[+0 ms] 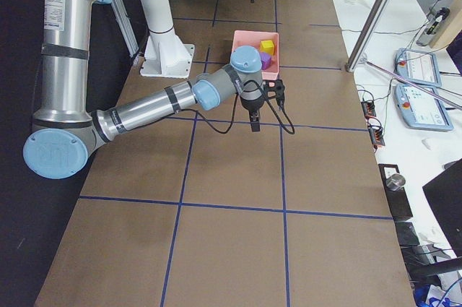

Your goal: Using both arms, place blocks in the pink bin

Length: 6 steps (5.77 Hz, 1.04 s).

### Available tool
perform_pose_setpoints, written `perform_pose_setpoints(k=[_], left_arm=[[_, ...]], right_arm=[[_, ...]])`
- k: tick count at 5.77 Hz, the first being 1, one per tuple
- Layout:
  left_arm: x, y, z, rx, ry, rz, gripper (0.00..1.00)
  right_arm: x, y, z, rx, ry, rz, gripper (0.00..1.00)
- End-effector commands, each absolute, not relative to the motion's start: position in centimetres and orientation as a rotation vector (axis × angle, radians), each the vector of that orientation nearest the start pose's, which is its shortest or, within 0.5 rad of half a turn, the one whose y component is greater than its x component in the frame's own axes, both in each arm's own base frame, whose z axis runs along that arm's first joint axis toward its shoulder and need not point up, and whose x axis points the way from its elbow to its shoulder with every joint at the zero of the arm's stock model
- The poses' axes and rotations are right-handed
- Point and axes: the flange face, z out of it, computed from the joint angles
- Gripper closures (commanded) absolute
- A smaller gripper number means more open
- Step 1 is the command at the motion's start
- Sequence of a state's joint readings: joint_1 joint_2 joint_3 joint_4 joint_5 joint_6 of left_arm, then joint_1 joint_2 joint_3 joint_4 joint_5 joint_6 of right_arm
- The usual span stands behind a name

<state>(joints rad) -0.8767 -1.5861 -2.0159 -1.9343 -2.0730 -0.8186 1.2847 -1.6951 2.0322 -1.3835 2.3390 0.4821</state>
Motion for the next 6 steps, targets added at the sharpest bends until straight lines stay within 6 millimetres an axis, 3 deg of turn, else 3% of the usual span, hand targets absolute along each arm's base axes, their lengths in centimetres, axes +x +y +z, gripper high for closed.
perform_pose_setpoints(k=[1,2,3,4,5,6], left_arm=[[12.4,-44.8,49.2,0.27,0.751,0.245,0.0],[5.9,-45.5,51.9,0.213,0.687,0.3,0.0],[0.0,-45.0,54.1,0.15,0.665,0.307,0.0],[-4.5,-44.2,56.5,0.126,0.717,0.295,0.0],[-8.7,-43.7,61.8,0.116,0.77,0.293,0.0],[-9.8,-43.3,62.9,0.102,0.774,0.263,0.0]], right_arm=[[-3.2,-43.1,53.4,0.159,-0.836,-0.095,0.0],[-0.4,-43.6,57.1,0.178,-0.796,-0.135,0.0],[1.7,-43.4,58.7,0.152,-0.781,-0.112,0.0],[2.9,-43.0,59.7,0.105,-0.765,-0.14,0.0],[4.0,-42.0,60.9,0.08,-0.778,-0.199,0.0],[5.3,-40.7,61.9,0.079,-0.78,-0.216,0.0]])
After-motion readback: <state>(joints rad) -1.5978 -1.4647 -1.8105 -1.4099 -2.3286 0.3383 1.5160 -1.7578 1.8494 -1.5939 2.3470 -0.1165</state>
